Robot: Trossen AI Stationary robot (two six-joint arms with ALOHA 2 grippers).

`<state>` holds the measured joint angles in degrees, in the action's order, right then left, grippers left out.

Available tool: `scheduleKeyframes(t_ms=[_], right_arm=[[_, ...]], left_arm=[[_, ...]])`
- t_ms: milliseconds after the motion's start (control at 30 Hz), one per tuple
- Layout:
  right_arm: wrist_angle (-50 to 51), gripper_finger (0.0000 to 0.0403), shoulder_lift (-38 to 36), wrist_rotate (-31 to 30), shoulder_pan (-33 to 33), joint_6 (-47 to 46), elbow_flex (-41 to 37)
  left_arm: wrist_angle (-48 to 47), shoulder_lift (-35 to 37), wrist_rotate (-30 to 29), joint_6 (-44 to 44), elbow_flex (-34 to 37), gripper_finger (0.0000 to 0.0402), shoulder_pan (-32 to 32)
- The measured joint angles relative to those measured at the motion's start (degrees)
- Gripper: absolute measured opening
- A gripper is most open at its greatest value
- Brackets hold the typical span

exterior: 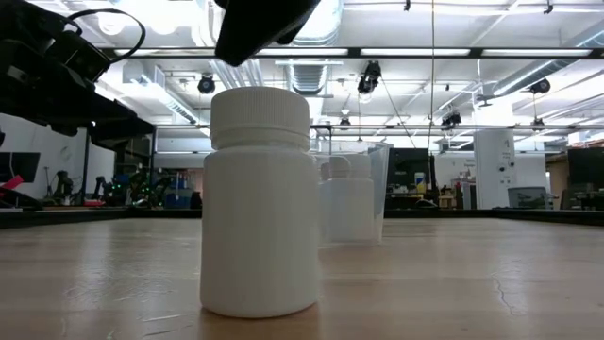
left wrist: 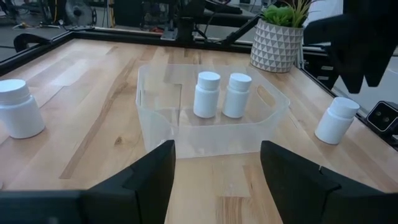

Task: Pick and place pill bottles into a basket
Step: Put the white pill bottle into the transparent bin

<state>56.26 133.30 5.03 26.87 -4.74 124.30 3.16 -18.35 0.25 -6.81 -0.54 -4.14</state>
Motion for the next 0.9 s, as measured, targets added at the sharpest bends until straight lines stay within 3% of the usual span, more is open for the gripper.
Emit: scheduleKeyframes(t_ms=[900], right_arm=[[-2.37,0.0224,0.81,-0.1,-0.28,2.39,-2.23]], left_arm=[[0.0,0.0,-0.02,-0.02,0.0,0.0219,0.0]])
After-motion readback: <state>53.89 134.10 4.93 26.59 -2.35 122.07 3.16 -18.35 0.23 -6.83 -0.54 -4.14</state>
